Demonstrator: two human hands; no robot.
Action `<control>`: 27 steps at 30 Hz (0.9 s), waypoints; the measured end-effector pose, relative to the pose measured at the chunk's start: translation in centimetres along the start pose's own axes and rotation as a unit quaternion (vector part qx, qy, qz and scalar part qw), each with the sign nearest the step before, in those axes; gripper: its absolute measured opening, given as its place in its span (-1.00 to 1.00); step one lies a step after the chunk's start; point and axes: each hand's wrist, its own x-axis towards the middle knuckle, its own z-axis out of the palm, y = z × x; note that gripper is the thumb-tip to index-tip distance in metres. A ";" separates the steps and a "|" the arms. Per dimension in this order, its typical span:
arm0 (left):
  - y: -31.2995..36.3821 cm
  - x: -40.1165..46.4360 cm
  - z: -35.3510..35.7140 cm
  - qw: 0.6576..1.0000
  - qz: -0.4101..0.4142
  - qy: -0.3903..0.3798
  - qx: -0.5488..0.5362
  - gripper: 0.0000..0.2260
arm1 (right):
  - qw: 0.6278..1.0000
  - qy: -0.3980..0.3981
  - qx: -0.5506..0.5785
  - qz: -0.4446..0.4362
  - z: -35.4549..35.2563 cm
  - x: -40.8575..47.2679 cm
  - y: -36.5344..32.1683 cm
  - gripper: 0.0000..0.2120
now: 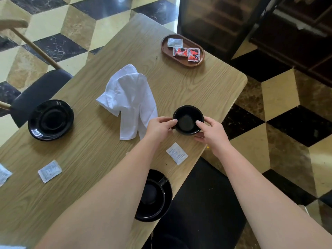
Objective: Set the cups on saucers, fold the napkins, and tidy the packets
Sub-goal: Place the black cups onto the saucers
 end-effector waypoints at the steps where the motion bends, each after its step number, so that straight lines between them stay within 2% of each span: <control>1: 0.0 -0.2 -0.5 1.000 0.000 0.001 -0.008 -0.62 | 1.000 -0.009 -0.009 -0.003 0.2 -0.1 -0.3 -0.60; 6: 0.0 -1.7 -4.4 0.998 0.010 0.026 -0.048 -0.76 | 0.997 -0.071 -0.024 -0.021 2.7 -1.3 -2.0 -0.61; 9: -0.4 -3.3 -7.7 0.995 0.030 0.042 -0.088 -0.75 | 0.993 -0.109 -0.038 -0.033 5.4 -2.6 -2.9 -0.62; 14: -0.8 -6.2 -14.2 0.987 0.045 0.094 -0.123 -0.83 | 0.984 -0.163 -0.064 -0.036 11.7 -5.2 -3.9 -0.66; 19: -1.6 -8.2 -21.4 0.969 0.052 0.171 -0.169 -0.79 | 0.972 -0.215 -0.092 -0.032 19.4 -7.2 -4.7 -0.76; 27: -2.4 -8.1 -31.3 0.948 0.059 0.248 -0.193 -0.77 | 0.947 -0.270 -0.166 -0.061 31.1 -7.2 -6.1 -0.73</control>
